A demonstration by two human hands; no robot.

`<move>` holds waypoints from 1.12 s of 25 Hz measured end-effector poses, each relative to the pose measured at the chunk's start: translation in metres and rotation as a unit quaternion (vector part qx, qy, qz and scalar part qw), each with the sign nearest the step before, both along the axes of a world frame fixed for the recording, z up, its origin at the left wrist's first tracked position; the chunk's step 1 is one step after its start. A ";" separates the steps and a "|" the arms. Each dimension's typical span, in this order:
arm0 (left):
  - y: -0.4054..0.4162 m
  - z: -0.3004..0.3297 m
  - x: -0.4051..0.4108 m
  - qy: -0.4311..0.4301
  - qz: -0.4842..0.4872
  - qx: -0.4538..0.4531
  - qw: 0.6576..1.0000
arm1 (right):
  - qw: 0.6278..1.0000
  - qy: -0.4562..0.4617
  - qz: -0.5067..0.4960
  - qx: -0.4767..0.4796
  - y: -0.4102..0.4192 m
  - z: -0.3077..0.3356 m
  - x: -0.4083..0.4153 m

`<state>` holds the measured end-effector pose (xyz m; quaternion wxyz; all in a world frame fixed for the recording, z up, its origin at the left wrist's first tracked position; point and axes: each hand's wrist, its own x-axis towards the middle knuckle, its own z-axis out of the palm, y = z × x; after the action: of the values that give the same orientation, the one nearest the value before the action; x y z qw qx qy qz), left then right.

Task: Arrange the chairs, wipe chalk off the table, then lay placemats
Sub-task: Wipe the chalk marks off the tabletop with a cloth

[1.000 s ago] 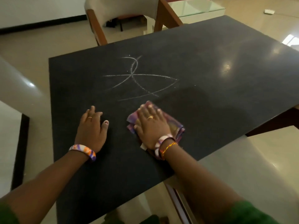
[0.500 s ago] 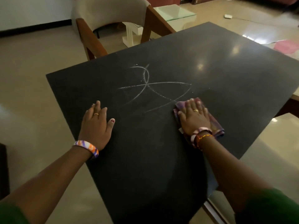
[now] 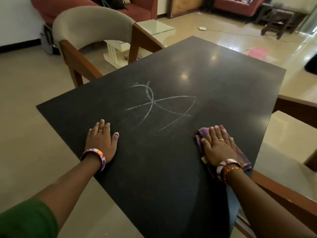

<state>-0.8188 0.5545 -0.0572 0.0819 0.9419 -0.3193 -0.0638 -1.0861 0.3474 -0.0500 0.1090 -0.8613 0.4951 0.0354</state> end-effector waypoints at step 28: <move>0.013 0.002 0.011 0.069 -0.090 -0.035 0.993 | 0.999 -0.035 0.036 -0.021 0.163 -0.002 0.092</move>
<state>-0.8079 0.5672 -0.0548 0.1302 0.8995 -0.3981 -0.1246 -0.9945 0.5106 -0.0524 0.1072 -0.8812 0.4604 -0.0015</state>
